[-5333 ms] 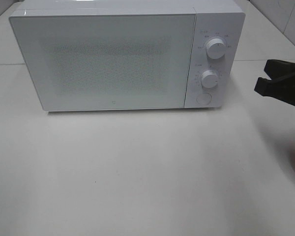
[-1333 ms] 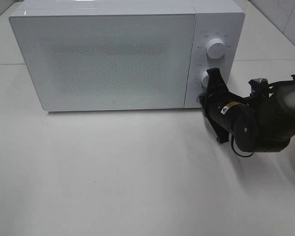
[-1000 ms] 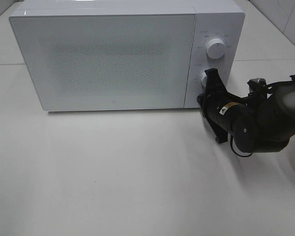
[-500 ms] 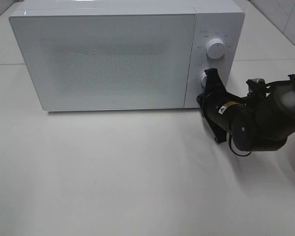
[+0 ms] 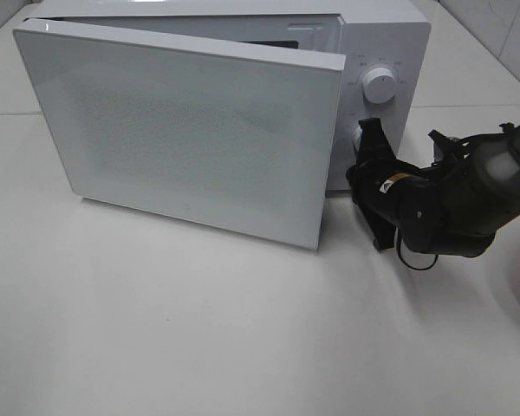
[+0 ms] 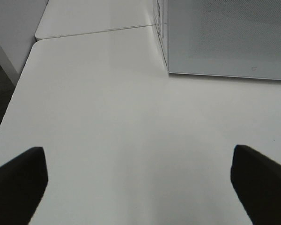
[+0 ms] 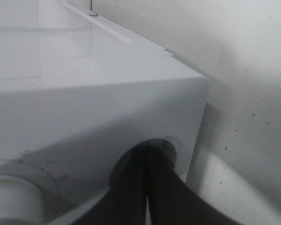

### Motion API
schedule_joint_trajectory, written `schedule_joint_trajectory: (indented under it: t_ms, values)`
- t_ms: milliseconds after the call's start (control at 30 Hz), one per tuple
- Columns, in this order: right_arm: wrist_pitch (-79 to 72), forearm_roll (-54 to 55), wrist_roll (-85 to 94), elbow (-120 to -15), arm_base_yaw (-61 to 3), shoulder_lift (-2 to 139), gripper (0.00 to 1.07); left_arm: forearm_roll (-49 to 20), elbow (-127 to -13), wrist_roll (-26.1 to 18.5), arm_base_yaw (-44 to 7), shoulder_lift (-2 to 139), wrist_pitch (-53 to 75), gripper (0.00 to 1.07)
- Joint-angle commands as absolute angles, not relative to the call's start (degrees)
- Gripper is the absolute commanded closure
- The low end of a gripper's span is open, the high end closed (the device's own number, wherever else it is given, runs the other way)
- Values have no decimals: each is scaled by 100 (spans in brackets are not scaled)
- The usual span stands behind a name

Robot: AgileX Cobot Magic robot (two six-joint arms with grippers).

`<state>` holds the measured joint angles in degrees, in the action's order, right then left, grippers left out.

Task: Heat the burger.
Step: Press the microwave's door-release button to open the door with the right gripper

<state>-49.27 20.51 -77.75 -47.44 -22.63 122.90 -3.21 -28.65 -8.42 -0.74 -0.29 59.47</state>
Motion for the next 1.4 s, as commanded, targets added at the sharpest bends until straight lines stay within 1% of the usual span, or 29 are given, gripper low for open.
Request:
schedule_joint_trajectory:
  t_ms: [33, 367, 533, 1400]
  values:
    - [-6091, 1788, -7638, -5243, -2131, 12238, 107, -332, -2853, -819, -109, -120, 5930, 6]
    - [-6045, 1730, -7718, -5208, -2131, 12238, 107, -332, -2853, -819, -109, -120, 5930, 6]
    - [-5873, 1581, -8004, -4870, -2131, 12170, 107, -332, -2853, -819, -109, -120, 5930, 6]
    - [-5919, 1157, -8463, -4183, -2149, 12130, 107, -332, -2853, -819, -109, -120, 5930, 6]
